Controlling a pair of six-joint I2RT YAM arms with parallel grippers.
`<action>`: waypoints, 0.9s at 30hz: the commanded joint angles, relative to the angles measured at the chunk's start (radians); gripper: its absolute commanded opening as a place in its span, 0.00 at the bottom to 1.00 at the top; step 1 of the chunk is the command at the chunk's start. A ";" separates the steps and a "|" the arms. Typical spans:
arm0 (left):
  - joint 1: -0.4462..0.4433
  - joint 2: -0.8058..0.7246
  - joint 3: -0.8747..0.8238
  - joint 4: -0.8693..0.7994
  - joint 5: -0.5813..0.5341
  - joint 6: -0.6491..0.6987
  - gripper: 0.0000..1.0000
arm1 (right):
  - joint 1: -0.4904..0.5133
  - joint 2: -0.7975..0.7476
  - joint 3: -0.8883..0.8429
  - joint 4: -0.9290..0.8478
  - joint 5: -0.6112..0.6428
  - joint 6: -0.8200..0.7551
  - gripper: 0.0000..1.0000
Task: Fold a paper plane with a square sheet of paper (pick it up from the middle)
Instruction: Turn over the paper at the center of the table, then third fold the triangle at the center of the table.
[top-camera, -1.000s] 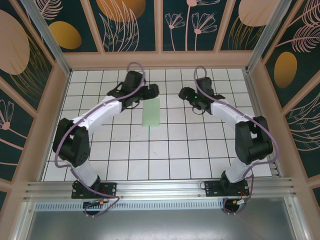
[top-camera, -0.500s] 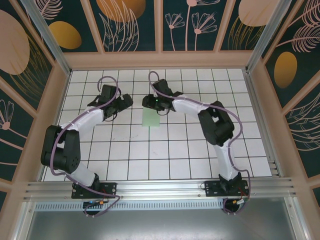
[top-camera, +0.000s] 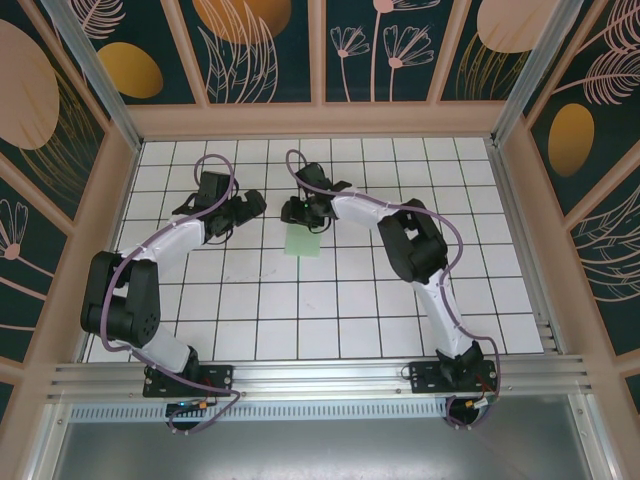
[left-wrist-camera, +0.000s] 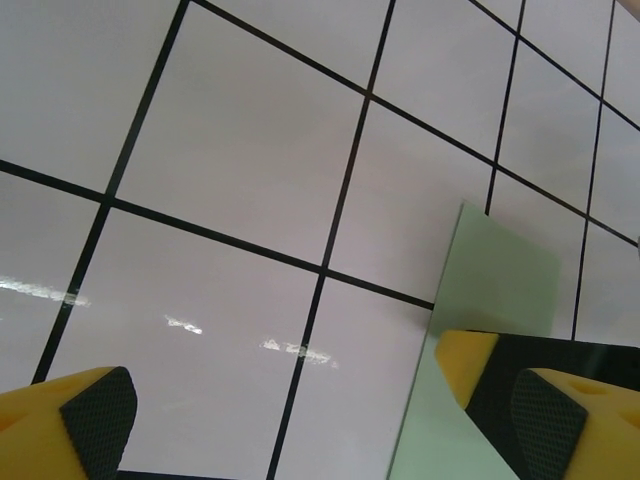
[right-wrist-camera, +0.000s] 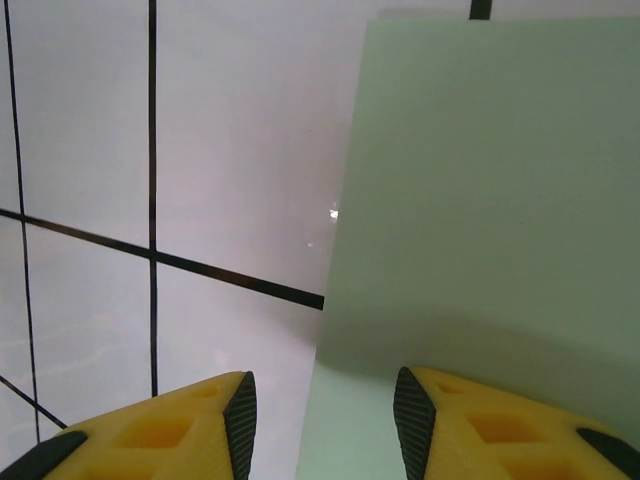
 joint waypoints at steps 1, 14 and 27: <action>0.007 -0.009 -0.008 0.036 0.072 0.037 0.97 | 0.005 -0.052 -0.116 -0.115 -0.048 -0.103 0.44; -0.011 0.039 -0.050 0.226 0.380 -0.055 0.77 | -0.033 -0.395 -0.446 0.117 -0.112 -0.138 0.49; -0.219 0.247 0.071 0.329 0.510 -0.147 0.41 | -0.113 -0.733 -0.826 0.162 0.030 0.218 0.65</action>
